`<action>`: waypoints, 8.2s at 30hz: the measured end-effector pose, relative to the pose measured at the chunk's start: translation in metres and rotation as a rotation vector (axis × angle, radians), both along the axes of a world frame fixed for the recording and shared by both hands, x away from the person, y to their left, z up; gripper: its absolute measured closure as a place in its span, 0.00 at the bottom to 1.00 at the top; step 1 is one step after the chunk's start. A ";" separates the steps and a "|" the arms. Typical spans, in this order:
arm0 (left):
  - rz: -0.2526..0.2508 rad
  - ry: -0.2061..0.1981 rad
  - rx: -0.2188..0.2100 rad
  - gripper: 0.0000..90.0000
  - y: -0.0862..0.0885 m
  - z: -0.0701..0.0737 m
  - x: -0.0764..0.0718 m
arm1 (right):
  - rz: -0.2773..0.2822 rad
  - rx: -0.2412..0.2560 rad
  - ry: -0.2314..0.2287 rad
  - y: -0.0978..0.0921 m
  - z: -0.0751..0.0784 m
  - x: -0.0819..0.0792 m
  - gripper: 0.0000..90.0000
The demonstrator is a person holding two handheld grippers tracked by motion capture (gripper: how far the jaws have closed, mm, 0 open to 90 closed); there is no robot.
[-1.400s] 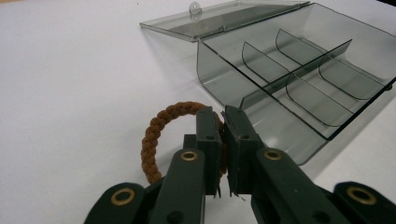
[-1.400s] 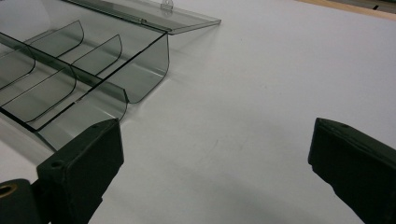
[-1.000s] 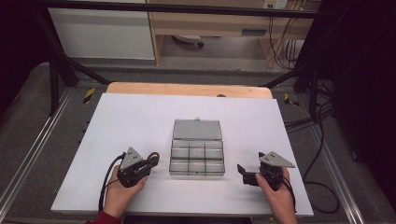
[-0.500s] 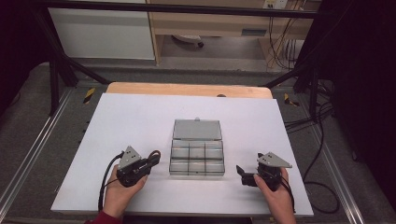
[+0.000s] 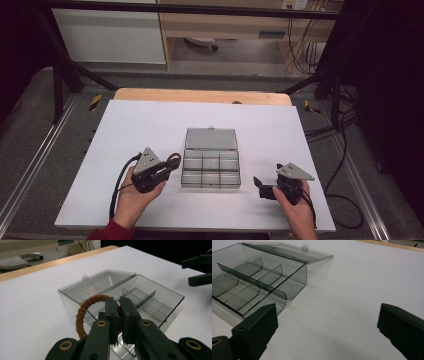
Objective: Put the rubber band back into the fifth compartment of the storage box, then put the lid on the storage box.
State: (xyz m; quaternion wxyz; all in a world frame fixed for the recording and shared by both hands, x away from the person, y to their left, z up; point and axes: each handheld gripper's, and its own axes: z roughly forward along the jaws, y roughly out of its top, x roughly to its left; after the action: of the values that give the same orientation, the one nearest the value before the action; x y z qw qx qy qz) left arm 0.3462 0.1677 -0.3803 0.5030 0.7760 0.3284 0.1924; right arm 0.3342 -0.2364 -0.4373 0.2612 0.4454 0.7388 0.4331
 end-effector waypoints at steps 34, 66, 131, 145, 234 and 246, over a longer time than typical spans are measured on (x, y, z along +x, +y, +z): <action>-0.133 0.043 0.041 0.95 -0.071 -0.002 0.010 | 0.022 -0.023 0.009 0.004 -0.003 0.003 0.04; -0.178 0.135 0.086 0.94 -0.098 -0.028 0.009 | 0.026 -0.027 0.012 0.005 -0.003 0.003 0.04; 0.111 -0.014 -0.083 0.16 0.018 -0.012 0.025 | 0.022 0.038 -0.038 0.012 0.028 0.006 0.05; 0.147 -0.026 -0.016 0.10 0.031 0.014 0.050 | 0.097 -0.015 -0.047 0.036 0.070 0.043 0.05; 0.085 0.244 0.161 1.00 -0.010 -0.074 0.138 | 0.211 -0.018 0.236 0.043 -0.020 0.162 1.00; 0.081 0.247 0.152 1.00 -0.015 -0.075 0.141 | 0.220 0.003 0.233 0.045 -0.022 0.165 1.00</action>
State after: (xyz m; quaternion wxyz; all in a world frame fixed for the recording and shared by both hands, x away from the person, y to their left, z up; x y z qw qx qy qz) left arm 0.4874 0.1522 -0.4551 0.3903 0.8159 0.4031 0.1399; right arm 0.4987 -0.1915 -0.4590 0.1241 0.4095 0.8078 0.4053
